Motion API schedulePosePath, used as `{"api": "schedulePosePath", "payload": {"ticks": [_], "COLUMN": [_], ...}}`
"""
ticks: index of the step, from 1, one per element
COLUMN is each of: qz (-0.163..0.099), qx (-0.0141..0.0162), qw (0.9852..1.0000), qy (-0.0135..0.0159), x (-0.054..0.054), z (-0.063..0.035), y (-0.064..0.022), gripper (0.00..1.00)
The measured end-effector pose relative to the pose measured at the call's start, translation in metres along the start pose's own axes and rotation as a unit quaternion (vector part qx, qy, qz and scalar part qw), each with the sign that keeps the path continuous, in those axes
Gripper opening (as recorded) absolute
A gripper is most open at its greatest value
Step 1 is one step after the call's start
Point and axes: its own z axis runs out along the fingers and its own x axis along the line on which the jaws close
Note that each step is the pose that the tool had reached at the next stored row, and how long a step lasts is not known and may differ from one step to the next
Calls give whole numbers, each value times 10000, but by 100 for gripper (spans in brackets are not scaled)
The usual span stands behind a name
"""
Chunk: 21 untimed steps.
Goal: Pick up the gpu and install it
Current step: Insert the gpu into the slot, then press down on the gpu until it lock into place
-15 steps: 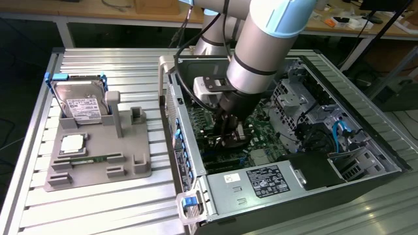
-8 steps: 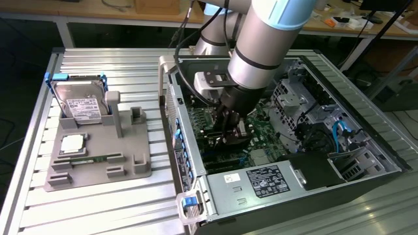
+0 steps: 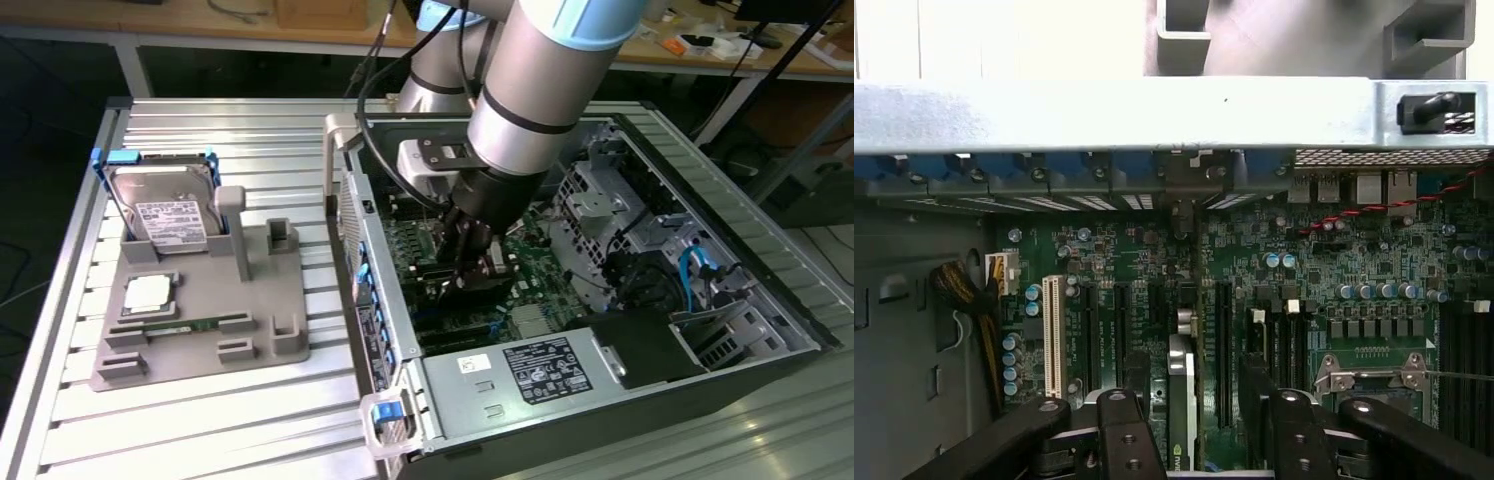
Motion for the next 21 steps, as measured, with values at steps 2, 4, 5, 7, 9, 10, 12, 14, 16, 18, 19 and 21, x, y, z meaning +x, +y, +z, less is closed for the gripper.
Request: {"api": "schedulePosePath", "payload": {"ticks": [2, 4, 5, 7, 9, 10, 12, 14, 16, 18, 19, 21], "qz": [0, 0, 0, -11, -62, -89, -195, -281, -297, -297, -297, -297], "qx": [-1, -1, -1, -1, -2, -3, -5, -8, -8, -8, -8, -8], "qw": [10000, 10000, 10000, 10000, 10000, 10000, 9998, 9996, 9996, 9996, 9996, 9996], "qy": [0, 1, 1, 2, 4, 5, 10, 14, 16, 16, 15, 15], "x": [0, 0, 0, -2, -2, -2, -3, -3, -3, -3, -3, -3], "z": [-1, -1, -2, -2, -1, -1, -1, -2, -2, -2, -2, -2], "y": [0, 0, 0, -1, -2, -4, -8, -16, -23, -23, -23, -23], "gripper": [49, 49, 49, 49, 49, 49, 49, 49, 49, 49, 49, 49]}}
